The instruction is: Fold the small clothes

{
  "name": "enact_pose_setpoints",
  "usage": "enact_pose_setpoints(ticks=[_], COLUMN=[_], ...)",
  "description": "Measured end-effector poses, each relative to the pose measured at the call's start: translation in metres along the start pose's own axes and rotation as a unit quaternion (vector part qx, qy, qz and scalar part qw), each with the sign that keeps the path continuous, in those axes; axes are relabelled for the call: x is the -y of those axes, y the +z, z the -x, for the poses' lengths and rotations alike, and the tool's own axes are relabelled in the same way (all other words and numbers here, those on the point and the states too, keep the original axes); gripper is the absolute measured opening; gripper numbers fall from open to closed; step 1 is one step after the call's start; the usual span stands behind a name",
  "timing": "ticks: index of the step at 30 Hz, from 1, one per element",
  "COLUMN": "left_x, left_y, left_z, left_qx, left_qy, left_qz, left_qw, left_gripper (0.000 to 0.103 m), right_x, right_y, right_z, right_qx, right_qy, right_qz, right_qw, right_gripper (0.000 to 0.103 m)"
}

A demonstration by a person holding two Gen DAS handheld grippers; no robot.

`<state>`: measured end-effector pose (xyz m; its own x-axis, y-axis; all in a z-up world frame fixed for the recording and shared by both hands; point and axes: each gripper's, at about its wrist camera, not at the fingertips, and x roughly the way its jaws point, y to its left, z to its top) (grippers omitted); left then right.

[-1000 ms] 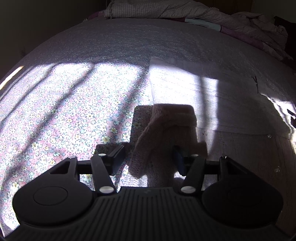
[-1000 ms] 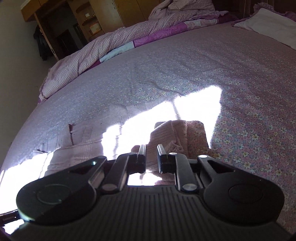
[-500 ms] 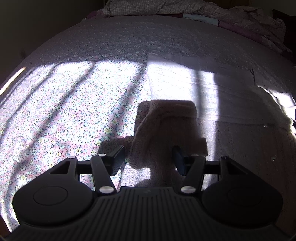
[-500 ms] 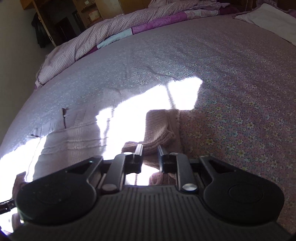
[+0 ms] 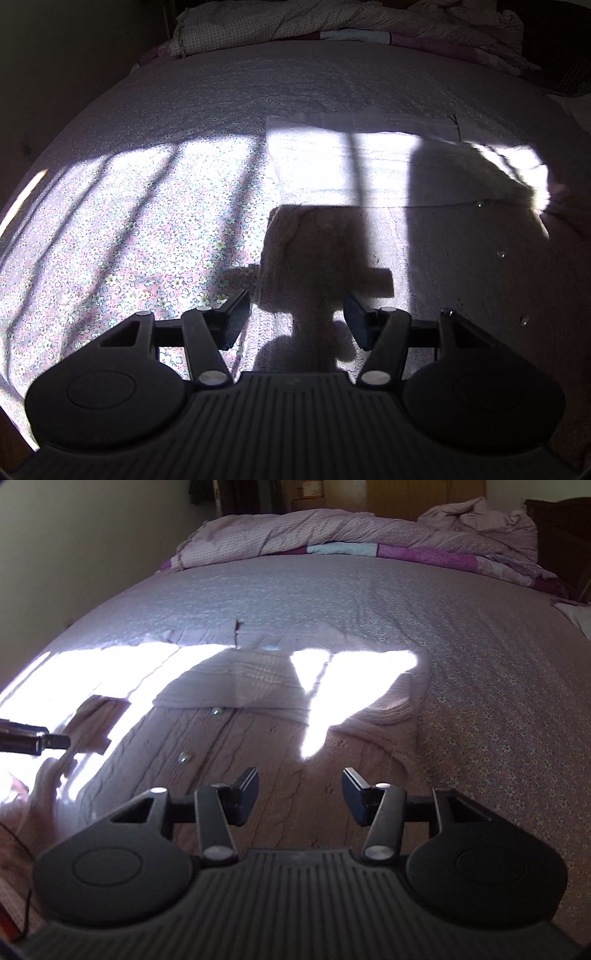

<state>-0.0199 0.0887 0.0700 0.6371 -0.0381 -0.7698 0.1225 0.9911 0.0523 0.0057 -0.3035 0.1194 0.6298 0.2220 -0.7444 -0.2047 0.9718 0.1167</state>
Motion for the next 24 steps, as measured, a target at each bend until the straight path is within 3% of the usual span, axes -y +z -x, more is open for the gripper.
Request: enact_pose_setpoints(ticks=[9, 15, 24], left_x=[-0.007, 0.014, 0.032], left_y=[-0.033, -0.054, -0.07], left_z=[0.036, 0.033, 0.02], left_qx=[0.0, -0.014, -0.037], left_qy=[-0.002, -0.034, -0.048], left_qz=[-0.02, -0.022, -0.028], left_qw=[0.9998, 0.9991, 0.9978], left_gripper=[0.064, 0.064, 0.064], right_x=[-0.059, -0.089, -0.106], right_y=[-0.034, -0.06, -0.087], right_z=[0.027, 0.017, -0.003], right_qx=[-0.022, -0.063, -0.14], right_qy=[0.039, 0.062, 0.106], right_qz=[0.134, 0.231, 0.296], right_qw=[0.99, 0.969, 0.939], right_gripper=[0.053, 0.057, 0.057])
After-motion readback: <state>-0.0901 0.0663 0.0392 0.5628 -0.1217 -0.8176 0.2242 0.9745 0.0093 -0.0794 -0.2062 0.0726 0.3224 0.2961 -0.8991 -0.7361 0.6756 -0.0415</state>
